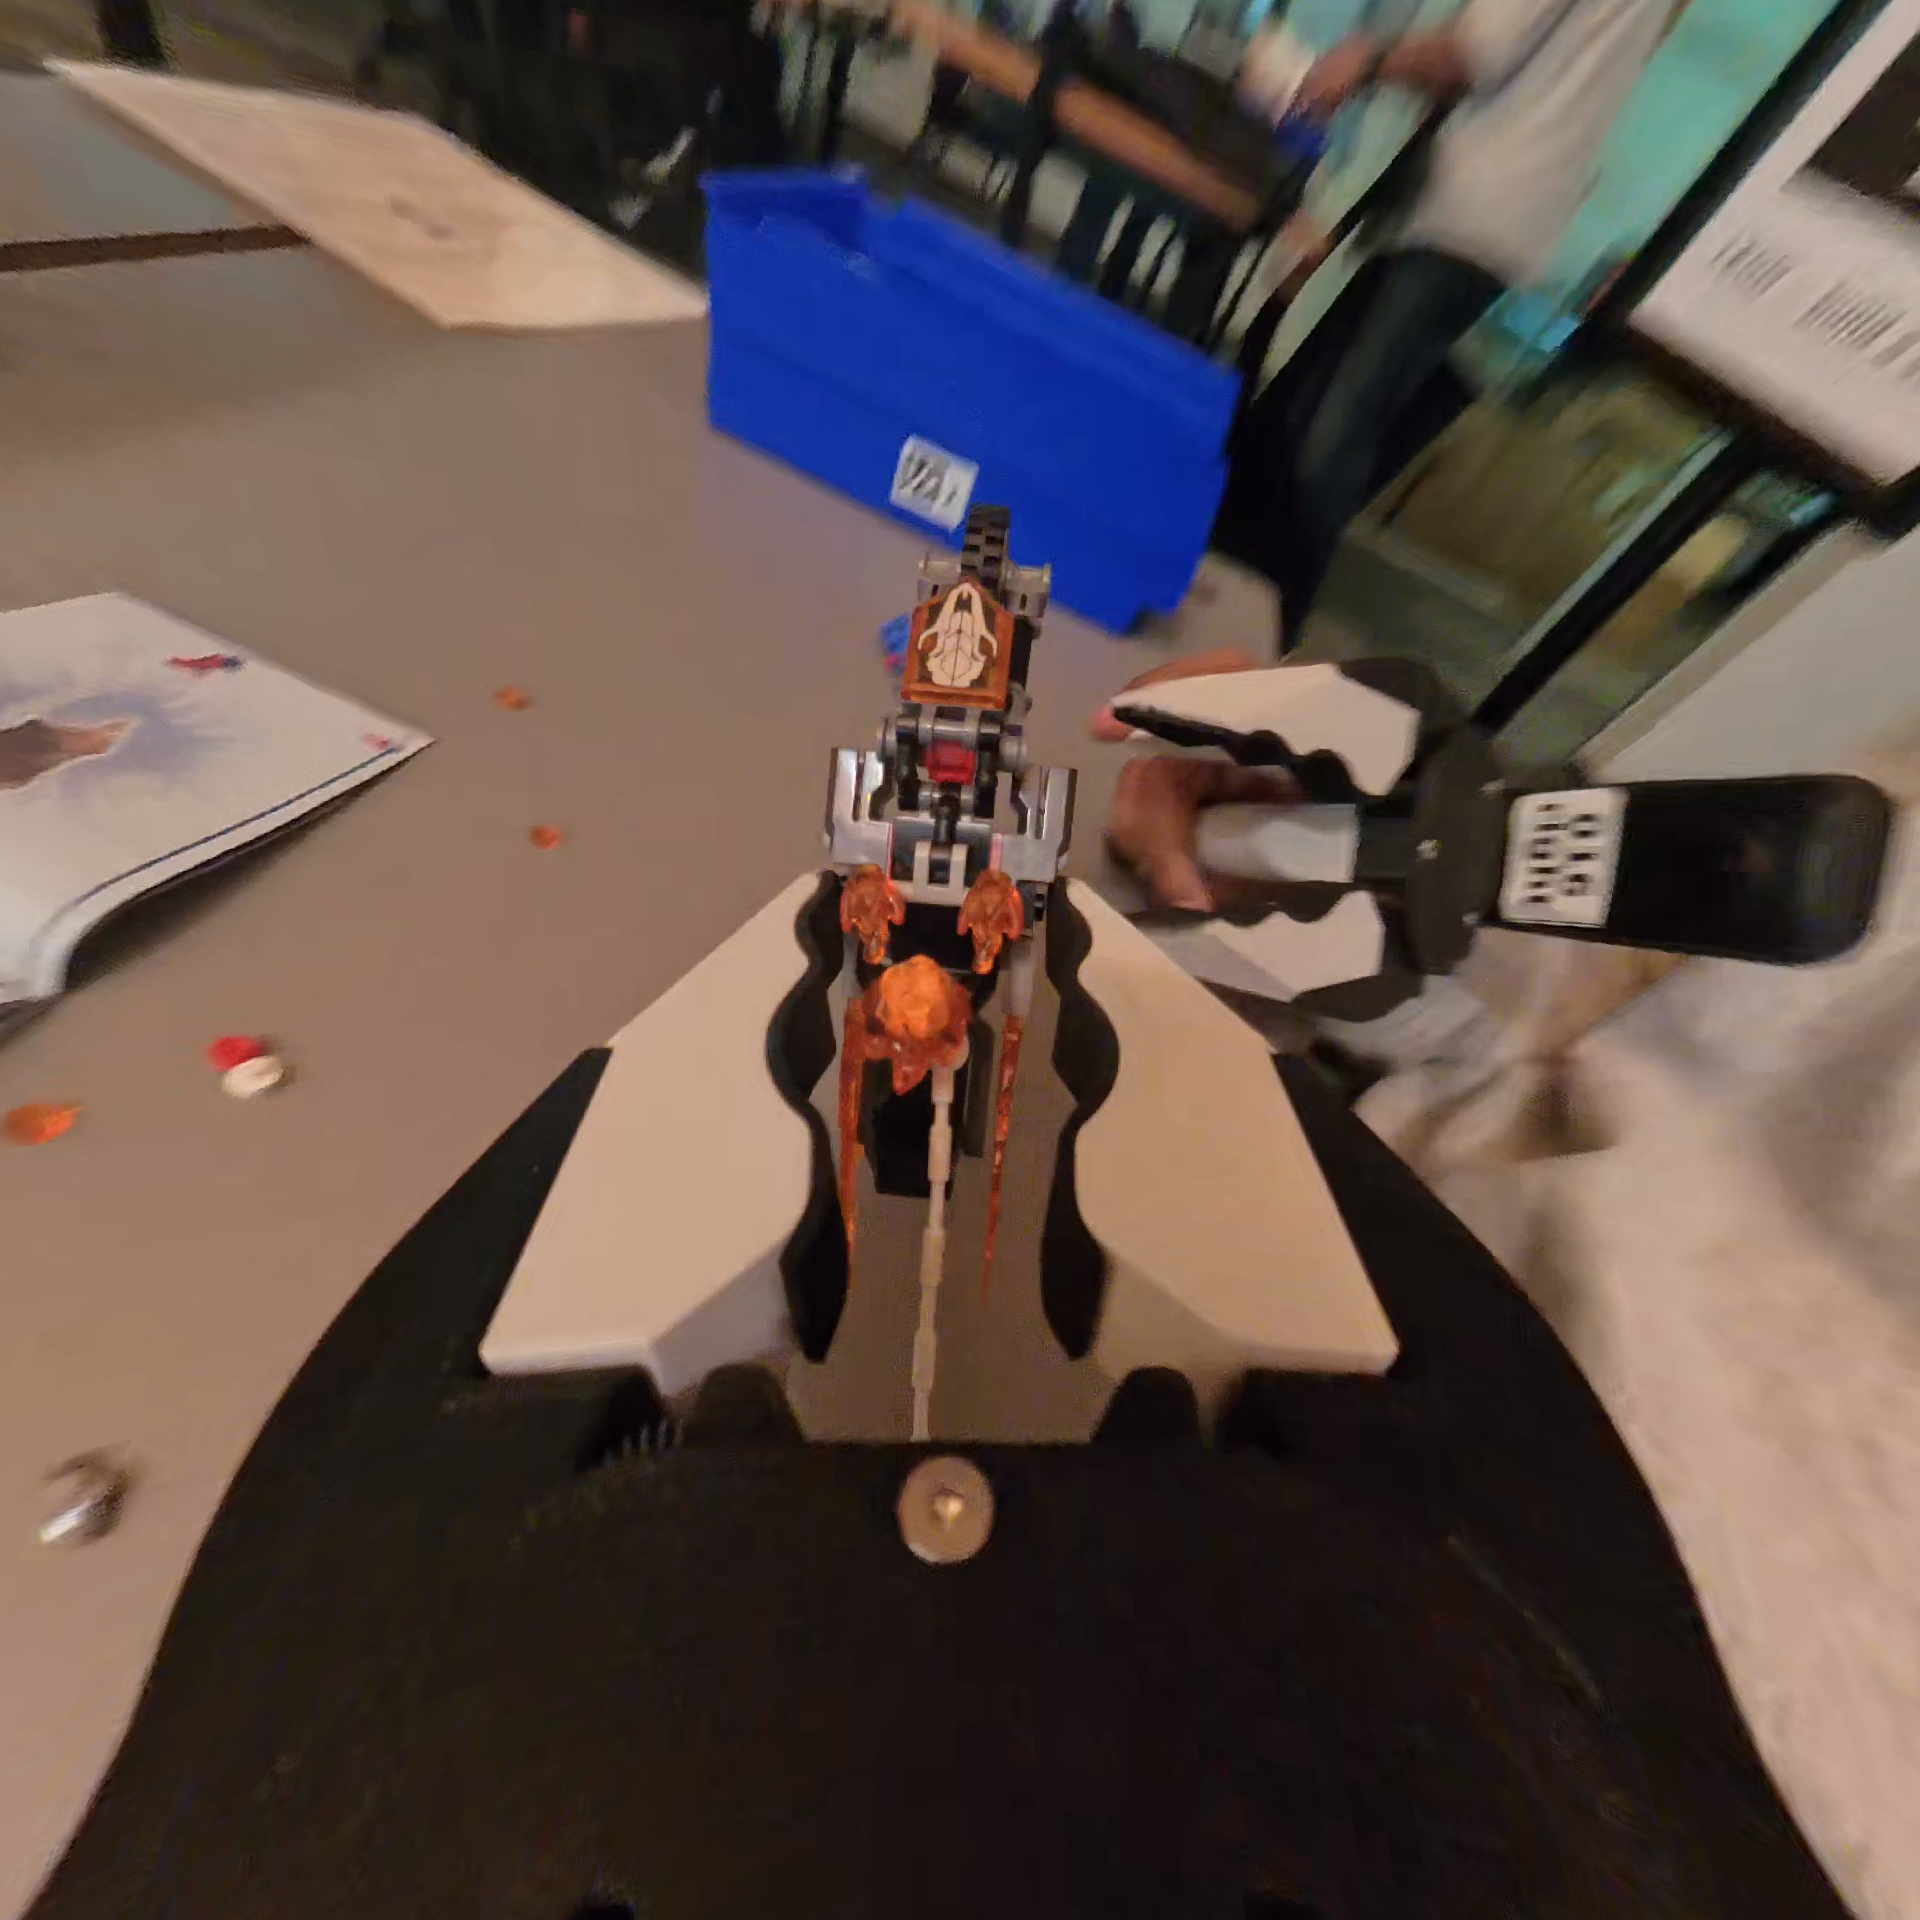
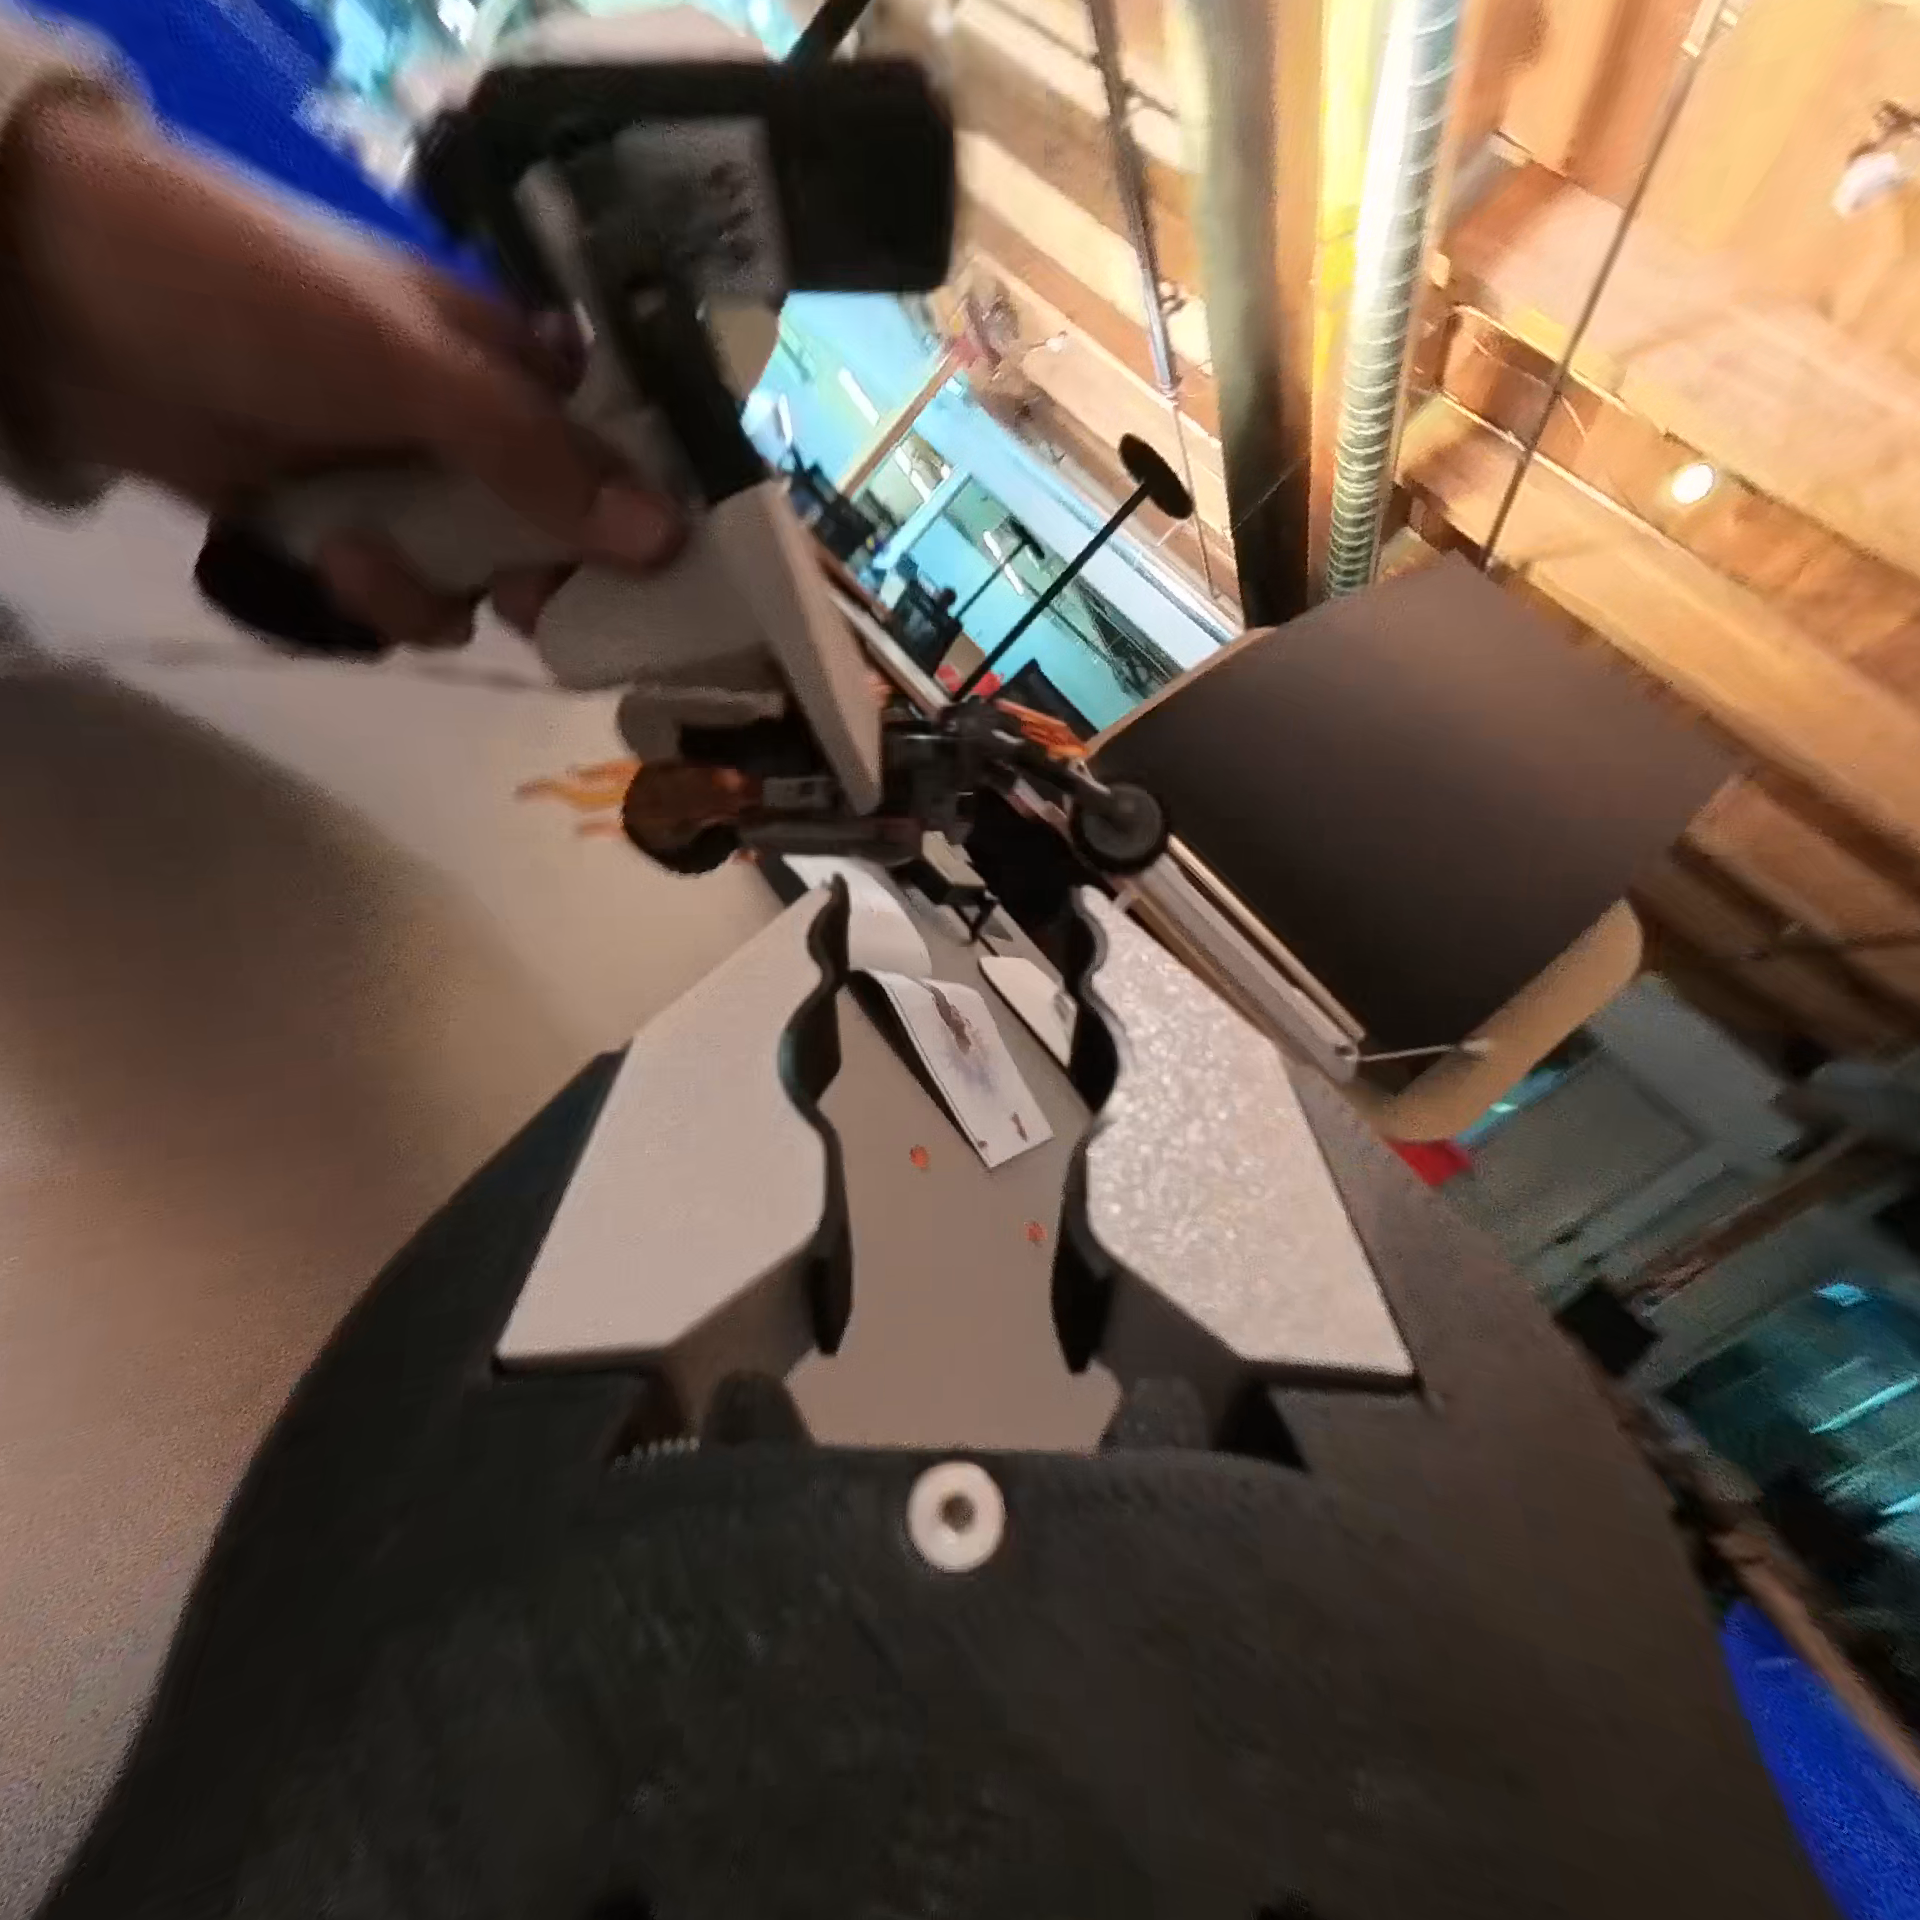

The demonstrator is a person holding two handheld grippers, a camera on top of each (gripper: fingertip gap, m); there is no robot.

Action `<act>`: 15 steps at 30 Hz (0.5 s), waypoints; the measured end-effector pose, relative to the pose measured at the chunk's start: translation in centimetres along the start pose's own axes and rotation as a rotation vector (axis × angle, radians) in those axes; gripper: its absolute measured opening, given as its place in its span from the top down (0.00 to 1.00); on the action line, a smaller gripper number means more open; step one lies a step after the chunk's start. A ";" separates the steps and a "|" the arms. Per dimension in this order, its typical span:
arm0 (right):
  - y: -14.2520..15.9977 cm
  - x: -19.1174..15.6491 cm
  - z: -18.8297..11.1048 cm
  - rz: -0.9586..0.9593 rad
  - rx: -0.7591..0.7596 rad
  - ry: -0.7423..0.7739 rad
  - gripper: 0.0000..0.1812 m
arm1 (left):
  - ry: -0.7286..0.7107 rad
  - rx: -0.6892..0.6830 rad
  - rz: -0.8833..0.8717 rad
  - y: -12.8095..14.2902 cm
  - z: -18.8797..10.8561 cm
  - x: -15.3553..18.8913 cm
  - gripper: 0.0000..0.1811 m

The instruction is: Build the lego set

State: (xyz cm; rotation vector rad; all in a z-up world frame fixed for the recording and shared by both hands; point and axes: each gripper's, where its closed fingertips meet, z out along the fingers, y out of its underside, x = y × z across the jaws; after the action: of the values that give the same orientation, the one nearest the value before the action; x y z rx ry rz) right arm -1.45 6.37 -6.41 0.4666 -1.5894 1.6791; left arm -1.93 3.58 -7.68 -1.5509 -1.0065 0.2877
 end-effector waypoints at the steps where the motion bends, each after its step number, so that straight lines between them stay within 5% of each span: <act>1: -0.2 0.7 -0.2 0.075 0.022 0.007 0.80 | 0.035 0.041 -0.033 -0.3 0.1 0.3 0.80; 5: -0.4 1.9 -0.7 0.348 0.079 -0.031 0.81 | 0.057 0.208 -0.061 -1.5 0.4 0.4 0.80; 8: -1.5 2.6 -0.9 0.566 0.154 -0.042 0.84 | -0.020 0.359 0.080 -2.8 0.1 0.8 0.80; 15: -3.0 2.3 0.0 0.764 0.173 -0.009 0.80 | -0.118 0.429 0.317 -3.9 0.4 3.1 0.80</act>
State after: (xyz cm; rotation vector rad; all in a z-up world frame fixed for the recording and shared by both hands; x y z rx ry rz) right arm -0.73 6.85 -2.67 -0.0831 -1.7546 2.3854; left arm -2.03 5.75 -3.22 -1.3018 -0.7236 0.7729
